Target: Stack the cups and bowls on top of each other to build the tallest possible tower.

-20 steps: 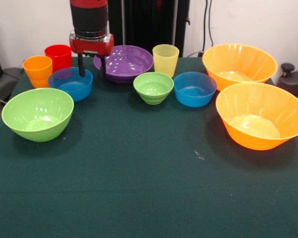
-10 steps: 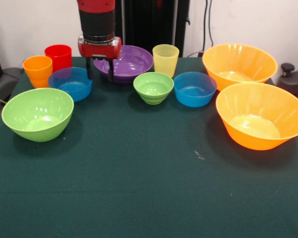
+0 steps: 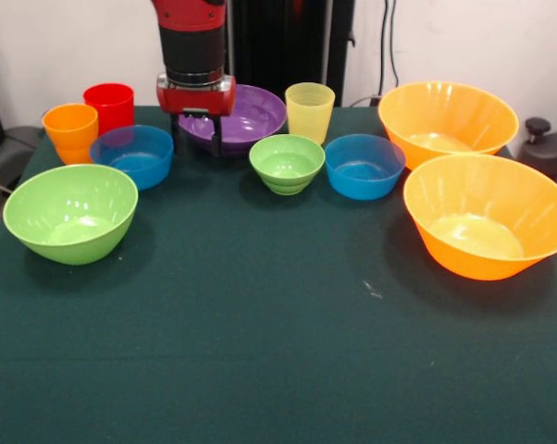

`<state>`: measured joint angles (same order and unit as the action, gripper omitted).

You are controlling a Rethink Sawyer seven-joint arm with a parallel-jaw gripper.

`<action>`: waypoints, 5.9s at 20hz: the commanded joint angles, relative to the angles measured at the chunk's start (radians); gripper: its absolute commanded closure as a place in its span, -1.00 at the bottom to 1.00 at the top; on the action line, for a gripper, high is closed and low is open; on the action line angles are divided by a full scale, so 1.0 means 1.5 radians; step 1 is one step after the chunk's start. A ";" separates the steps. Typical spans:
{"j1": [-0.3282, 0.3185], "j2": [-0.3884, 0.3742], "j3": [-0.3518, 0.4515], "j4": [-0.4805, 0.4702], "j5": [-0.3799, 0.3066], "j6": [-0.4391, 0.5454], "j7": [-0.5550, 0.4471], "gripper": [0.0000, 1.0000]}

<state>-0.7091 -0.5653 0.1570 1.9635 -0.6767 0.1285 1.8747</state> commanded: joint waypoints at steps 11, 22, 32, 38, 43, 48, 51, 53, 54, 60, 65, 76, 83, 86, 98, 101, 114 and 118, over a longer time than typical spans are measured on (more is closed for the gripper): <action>0.027 0.006 -0.002 -0.023 -0.020 0.003 0.018 -1.00; -0.038 0.002 0.051 -0.018 -0.030 0.025 -0.021 -1.00; -0.046 0.014 0.047 -0.007 -0.036 0.012 -0.011 -1.00; -0.067 0.009 0.094 0.040 0.005 0.056 -0.009 -1.00; -0.075 -0.001 0.109 0.048 0.020 0.085 -0.014 -1.00; -0.068 -0.015 0.110 0.043 0.015 0.093 -0.012 -1.00; -0.061 -0.033 0.116 0.041 0.022 0.108 -0.014 -1.00; -0.062 -0.042 0.126 0.038 0.030 0.122 -0.018 -1.00; -0.060 -0.044 0.128 0.037 0.032 0.126 -0.019 -1.00; -0.058 -0.051 0.143 0.033 0.037 0.139 -0.017 -1.00; -0.054 -0.061 0.160 0.018 0.054 0.185 -0.031 -1.00; -0.058 -0.056 0.149 0.001 0.019 0.195 -0.054 -1.00; -0.102 -0.053 0.166 -0.022 0.017 0.266 -0.127 -1.00; -0.122 -0.032 0.188 -0.056 0.022 0.298 -0.157 -1.00; -0.147 -0.010 0.220 -0.072 -0.025 0.290 -0.137 -1.00; -0.146 -0.006 0.221 -0.071 -0.030 0.277 -0.124 -1.00; -0.127 -0.006 0.211 -0.090 -0.071 0.259 -0.103 -1.00; -0.138 0.004 0.217 -0.100 -0.082 0.269 -0.117 -1.00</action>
<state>-0.9391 -0.6375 0.4315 1.9000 -0.7000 0.5344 1.8747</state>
